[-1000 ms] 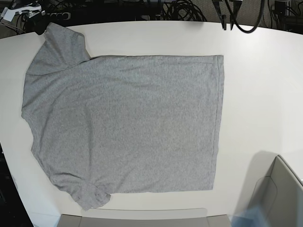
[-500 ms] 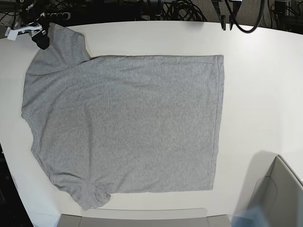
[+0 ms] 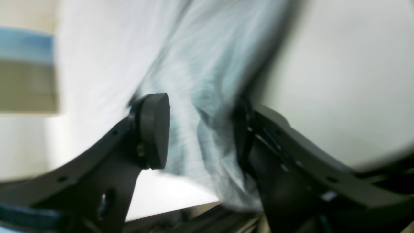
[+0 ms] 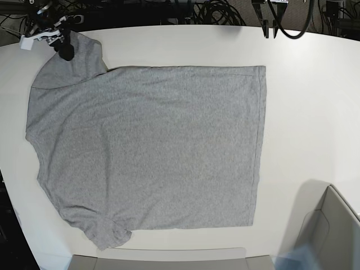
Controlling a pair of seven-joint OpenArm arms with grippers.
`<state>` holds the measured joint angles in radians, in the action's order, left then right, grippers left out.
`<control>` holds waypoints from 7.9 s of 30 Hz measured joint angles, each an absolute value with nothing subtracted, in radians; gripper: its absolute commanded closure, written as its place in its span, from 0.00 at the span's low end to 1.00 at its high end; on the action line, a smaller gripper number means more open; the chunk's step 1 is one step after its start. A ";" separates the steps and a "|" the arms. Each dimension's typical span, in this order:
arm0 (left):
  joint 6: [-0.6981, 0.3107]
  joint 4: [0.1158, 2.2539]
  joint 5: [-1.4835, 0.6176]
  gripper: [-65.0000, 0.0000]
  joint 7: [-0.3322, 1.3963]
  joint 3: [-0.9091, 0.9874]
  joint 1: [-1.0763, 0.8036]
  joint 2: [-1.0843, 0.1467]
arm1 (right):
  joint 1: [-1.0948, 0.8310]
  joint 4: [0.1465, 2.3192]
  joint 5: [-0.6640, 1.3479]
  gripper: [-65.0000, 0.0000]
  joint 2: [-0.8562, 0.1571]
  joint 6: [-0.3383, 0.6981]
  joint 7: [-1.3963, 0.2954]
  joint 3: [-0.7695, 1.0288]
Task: Fold the T-shirt properly
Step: 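Move both grippers down to the shirt's shoulder corners and grasp them, then lift the shoulder edge with both grippers and fold it over the shirt body, then lower the folded edge and open both grippers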
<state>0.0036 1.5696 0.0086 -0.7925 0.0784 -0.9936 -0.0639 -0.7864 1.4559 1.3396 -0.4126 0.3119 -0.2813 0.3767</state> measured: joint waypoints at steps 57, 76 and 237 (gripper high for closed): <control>-0.264 1.654 -0.866 0.65 0.708 0.234 -0.483 -0.227 | -0.784 1.473 1.244 0.55 -0.410 0.323 -0.291 0.382; -0.278 1.647 -0.873 1.00 0.762 0.260 -0.497 -0.219 | -0.806 1.479 1.208 1.00 -0.435 0.291 -0.384 0.471; 0.083 1.730 -0.703 0.70 1.012 0.131 -0.053 -0.233 | 0.210 1.104 -0.025 0.54 -0.251 0.683 -0.822 1.115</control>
<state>0.0834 1.7298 -0.7033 1.0119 0.1307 -0.0528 -0.2325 0.2100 1.1038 -0.0250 -0.2508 0.6834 -0.8215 1.1149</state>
